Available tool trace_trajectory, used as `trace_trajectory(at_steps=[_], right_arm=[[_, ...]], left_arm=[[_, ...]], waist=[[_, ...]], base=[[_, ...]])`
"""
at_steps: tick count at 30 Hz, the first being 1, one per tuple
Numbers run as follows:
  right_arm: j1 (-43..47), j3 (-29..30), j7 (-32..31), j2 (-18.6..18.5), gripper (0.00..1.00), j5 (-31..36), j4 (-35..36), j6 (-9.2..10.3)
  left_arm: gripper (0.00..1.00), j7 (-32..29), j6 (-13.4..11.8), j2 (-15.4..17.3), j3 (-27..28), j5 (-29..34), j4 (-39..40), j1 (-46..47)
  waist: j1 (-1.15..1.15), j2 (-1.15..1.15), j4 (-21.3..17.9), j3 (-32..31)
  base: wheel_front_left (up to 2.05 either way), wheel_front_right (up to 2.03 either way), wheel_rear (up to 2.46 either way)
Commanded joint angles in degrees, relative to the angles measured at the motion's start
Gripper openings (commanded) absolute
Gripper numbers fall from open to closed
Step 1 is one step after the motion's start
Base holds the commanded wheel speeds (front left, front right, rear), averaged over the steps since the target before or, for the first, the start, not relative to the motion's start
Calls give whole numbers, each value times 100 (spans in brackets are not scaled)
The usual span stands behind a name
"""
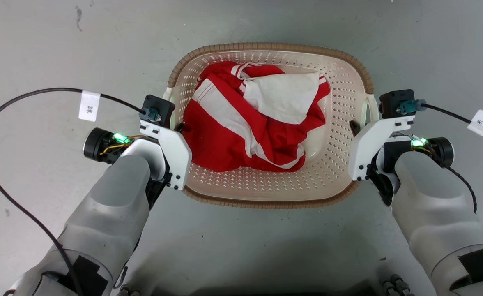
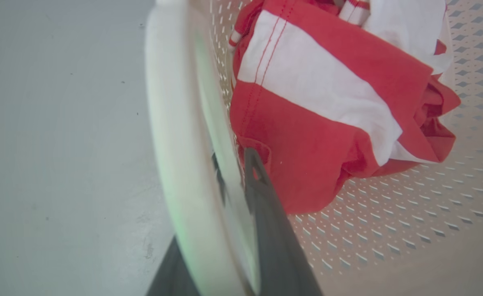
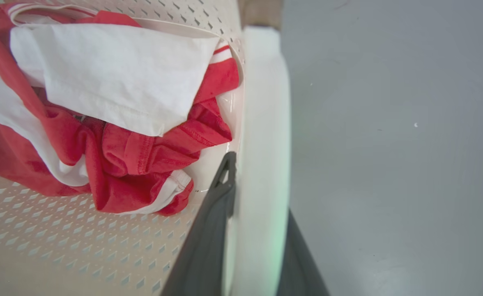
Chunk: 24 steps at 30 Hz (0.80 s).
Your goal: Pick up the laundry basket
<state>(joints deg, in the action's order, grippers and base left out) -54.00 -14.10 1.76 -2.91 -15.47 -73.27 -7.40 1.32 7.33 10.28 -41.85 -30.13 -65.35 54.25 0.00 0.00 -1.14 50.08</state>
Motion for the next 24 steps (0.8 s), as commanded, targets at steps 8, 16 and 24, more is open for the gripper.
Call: trace_trajectory(at_steps=[8,16,24], right_arm=[[74,231,-260,-3,0,416,-45,-15],[294,149,-1442,-27,0,567,-57,-8],[624,-360,-2764,-51,0,359,-52,-9]], left_arm=[[0,-49,17,136,-500,-532,137,-236],[0,-747,15,450,-1128,-1330,453,-724],[0,-1821,16,805,-1808,-2231,1039,-1040]], waist=[[0,0,-71,-608],[0,0,-182,-1788],[0,0,-171,-3114]], base=[[0,0,0],[0,0,0],[0,0,0]])
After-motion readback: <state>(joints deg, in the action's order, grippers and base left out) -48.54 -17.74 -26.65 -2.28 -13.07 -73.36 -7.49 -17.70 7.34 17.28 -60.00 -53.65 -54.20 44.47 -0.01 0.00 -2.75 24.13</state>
